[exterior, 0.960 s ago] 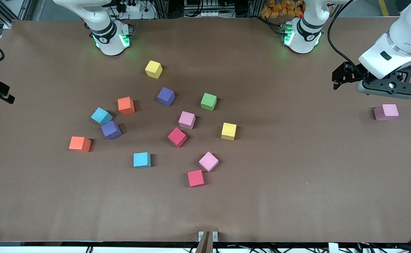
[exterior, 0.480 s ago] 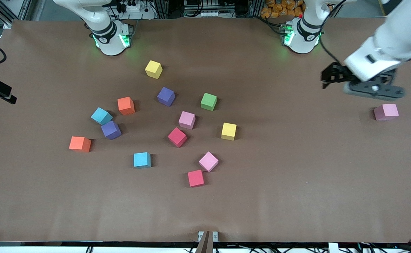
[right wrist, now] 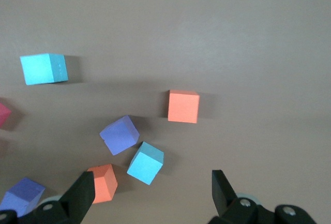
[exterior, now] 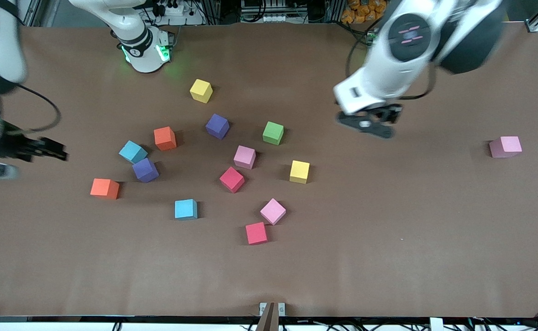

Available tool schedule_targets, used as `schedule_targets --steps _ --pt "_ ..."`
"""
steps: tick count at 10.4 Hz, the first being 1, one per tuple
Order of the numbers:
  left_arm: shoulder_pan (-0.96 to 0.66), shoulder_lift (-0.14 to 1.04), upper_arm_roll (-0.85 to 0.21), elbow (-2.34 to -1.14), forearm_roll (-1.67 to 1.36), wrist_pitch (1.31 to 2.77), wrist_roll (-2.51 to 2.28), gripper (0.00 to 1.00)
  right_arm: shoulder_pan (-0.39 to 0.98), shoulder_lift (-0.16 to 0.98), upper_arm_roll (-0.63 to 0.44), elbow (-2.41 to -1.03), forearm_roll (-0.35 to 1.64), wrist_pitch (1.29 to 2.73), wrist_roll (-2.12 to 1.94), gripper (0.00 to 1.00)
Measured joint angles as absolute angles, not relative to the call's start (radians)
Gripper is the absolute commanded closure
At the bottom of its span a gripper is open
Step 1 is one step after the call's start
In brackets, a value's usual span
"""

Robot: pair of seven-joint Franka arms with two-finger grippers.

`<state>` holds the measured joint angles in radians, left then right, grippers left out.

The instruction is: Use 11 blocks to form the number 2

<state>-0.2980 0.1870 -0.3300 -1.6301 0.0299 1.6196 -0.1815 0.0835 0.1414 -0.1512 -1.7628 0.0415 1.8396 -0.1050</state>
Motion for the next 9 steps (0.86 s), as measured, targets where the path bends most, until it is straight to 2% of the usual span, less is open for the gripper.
schedule_targets --steps 5,9 --pt "-0.46 0.317 -0.338 -1.602 0.03 1.685 -0.183 0.0 0.106 0.184 -0.146 -2.111 0.071 2.149 -0.099 0.0" --pt "-0.59 0.462 -0.34 -1.599 0.013 1.884 -0.323 0.0 0.156 0.181 -0.143 -2.194 0.11 2.219 0.065 0.0"
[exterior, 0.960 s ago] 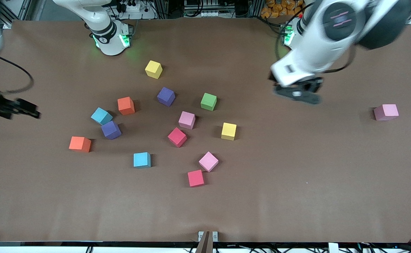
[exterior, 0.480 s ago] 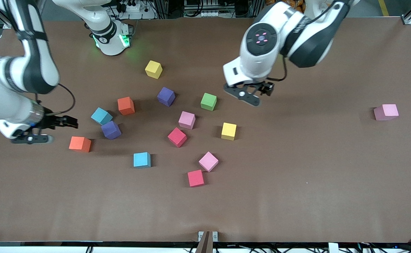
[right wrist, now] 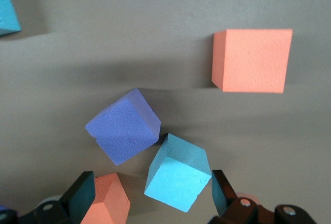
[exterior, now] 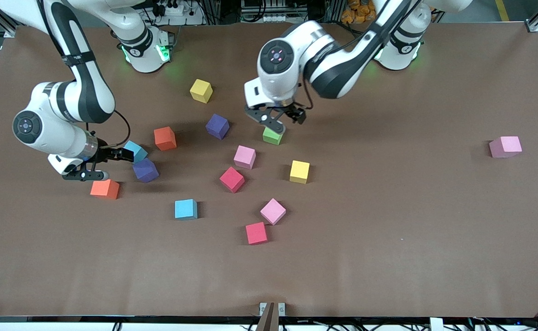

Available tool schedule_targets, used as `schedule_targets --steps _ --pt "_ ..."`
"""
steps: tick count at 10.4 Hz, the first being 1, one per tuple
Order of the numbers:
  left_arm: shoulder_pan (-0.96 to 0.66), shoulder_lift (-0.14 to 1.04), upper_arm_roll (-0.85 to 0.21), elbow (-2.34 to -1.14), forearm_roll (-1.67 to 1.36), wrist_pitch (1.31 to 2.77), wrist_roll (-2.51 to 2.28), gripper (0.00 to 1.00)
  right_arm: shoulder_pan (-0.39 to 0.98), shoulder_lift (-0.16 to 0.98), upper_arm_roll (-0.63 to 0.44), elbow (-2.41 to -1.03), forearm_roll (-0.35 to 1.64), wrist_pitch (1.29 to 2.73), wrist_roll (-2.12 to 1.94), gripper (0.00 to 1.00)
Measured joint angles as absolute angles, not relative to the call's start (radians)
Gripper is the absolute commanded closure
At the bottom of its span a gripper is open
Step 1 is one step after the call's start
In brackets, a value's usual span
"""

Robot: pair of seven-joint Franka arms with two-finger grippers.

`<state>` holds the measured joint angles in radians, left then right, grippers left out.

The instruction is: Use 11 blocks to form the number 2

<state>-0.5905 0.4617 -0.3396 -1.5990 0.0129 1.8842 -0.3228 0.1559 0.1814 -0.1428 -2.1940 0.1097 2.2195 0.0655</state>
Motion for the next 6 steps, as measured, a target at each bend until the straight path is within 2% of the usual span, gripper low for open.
schedule_targets --steps 3,6 --pt "-0.606 0.545 -0.339 -1.599 0.009 1.977 -0.346 0.0 0.129 0.186 -0.153 -2.225 0.11 2.225 0.265 0.0" --pt "-0.676 0.591 -0.342 -1.592 0.006 2.046 -0.479 0.0 0.101 0.204 -0.154 -2.285 0.11 2.264 0.284 0.0"
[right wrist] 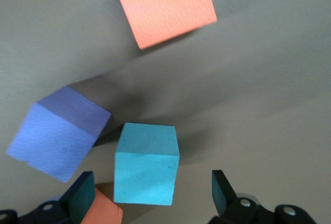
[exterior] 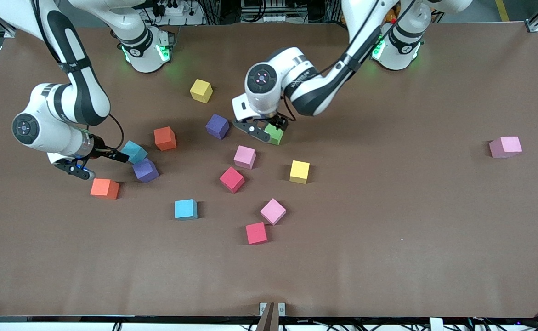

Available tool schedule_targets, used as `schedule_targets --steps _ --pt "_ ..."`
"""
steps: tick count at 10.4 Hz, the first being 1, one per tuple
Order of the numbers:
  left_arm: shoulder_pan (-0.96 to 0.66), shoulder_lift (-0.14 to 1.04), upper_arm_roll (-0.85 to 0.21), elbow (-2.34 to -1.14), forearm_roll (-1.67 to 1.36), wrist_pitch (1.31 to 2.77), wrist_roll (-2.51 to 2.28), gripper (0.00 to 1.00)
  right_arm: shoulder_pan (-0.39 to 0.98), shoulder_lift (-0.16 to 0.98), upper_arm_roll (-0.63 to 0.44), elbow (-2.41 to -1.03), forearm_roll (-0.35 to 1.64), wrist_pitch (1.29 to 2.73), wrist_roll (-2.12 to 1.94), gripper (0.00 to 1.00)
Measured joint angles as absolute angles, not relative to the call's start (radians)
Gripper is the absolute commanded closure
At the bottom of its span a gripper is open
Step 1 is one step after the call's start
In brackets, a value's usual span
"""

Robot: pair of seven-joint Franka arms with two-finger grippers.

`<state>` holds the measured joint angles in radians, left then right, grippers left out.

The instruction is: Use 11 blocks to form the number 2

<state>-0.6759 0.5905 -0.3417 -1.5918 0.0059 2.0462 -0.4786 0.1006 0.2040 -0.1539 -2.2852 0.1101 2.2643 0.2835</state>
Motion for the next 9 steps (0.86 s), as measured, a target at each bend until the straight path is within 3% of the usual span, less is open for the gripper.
schedule_targets --steps 6,9 --pt "-0.905 0.613 -0.343 -1.495 -0.026 2.1 -0.867 0.0 0.101 0.258 -0.152 -2.312 0.112 2.341 0.304 0.0" --pt "-0.998 0.691 -0.334 -1.4 -0.027 2.236 -0.965 0.0 0.102 0.259 -0.151 -2.311 0.113 2.348 0.305 0.0"
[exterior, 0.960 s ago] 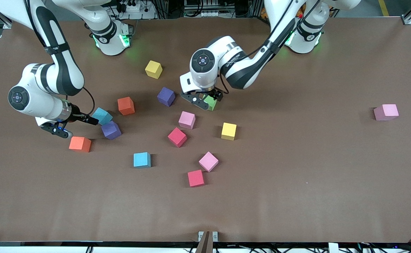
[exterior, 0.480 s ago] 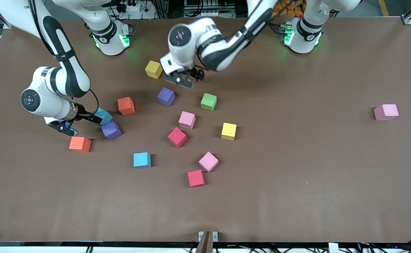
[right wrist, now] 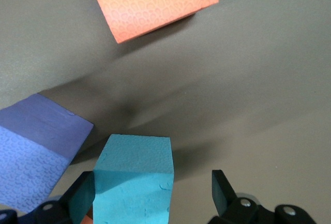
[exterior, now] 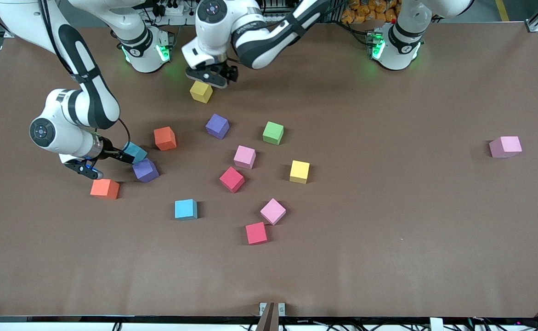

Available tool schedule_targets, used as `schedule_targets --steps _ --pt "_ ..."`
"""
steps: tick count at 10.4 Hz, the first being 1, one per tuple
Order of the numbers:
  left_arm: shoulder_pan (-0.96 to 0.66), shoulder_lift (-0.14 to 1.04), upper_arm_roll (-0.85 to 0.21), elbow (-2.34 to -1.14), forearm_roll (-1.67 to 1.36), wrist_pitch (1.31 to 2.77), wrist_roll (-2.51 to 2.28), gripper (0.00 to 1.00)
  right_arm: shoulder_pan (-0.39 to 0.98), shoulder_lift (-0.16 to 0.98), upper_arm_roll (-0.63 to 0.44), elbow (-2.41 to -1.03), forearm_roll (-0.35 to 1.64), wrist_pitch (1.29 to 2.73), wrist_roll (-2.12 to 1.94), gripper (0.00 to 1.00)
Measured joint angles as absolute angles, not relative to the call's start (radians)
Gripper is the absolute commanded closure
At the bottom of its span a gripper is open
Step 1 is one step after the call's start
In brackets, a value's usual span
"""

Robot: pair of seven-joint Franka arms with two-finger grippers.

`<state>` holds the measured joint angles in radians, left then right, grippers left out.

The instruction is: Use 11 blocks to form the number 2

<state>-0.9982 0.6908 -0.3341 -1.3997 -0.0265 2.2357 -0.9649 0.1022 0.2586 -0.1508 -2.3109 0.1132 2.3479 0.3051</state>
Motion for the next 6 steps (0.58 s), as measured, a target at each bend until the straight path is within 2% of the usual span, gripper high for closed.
schedule_targets --steps 2,5,6 --pt "-1.097 0.742 -0.258 -1.363 -0.026 2.319 -0.979 0.0 0.106 0.259 -0.148 -2.31 0.12 2.35 0.314 0.0" --pt "-1.311 0.814 -0.037 -1.351 -0.011 2.485 -0.974 0.0 0.125 0.26 -0.146 -2.298 0.147 2.354 0.327 0.0" --pt "-1.343 0.836 -0.004 -1.339 -0.011 2.501 -0.971 0.0 0.126 0.26 -0.146 -2.297 0.149 2.354 0.328 0.0"
